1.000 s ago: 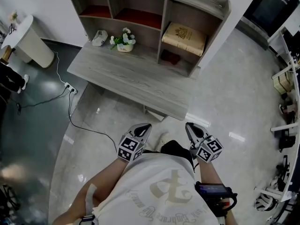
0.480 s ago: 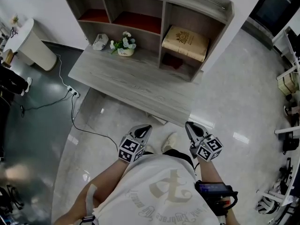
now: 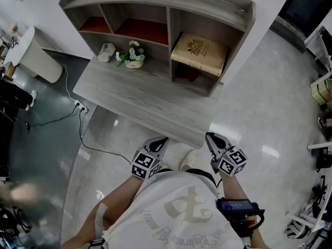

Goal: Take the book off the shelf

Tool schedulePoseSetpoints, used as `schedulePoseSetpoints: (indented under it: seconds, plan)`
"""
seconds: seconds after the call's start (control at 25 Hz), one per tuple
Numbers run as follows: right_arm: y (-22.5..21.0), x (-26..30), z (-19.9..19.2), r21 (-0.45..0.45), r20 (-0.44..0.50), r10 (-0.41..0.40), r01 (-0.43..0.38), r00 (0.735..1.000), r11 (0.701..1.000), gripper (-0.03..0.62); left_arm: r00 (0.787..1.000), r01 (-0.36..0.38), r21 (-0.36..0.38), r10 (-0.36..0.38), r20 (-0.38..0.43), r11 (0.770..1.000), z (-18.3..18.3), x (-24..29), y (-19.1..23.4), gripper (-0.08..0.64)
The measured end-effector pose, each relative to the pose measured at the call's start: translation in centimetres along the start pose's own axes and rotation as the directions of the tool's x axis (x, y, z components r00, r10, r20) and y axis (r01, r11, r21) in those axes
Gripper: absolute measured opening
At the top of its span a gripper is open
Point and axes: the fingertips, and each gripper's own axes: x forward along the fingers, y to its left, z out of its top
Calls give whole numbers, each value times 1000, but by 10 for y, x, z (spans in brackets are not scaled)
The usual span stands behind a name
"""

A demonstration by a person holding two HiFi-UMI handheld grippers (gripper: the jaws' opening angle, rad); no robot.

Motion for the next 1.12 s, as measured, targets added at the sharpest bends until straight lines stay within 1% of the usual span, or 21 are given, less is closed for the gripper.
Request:
schedulePoseSetpoints:
  seconds: [0.2,0.44,0.68,0.8,1.0,1.12]
  plan:
    - [-32,5,12,9,7,8,-8,1000,1000,5,1000,2,21,-1,-11,1000,17,30,-2,14]
    - [-76,12,29,7,7,18,-18,1000,1000,4,1000,-6,65,7,-28,998,41,69,0,14]
    - [-111,18,49,1,12,36,-36,999,999,5,999,-4,144,9,-32,990,65,105,-6,14]
    - [-124,20,55,-3,10,53,-53,999,999,4,999,-17,145,21,-28,989,74,119,-6,14]
    - [-141,24,63,-20,2,82,-82,997,996,5,999,-51,119,51,1,992,88,136,-1,14]
    - [-150,27,68,-30,1,85,-84,996,996,5,998,-66,111,65,12,992,96,141,4,14]
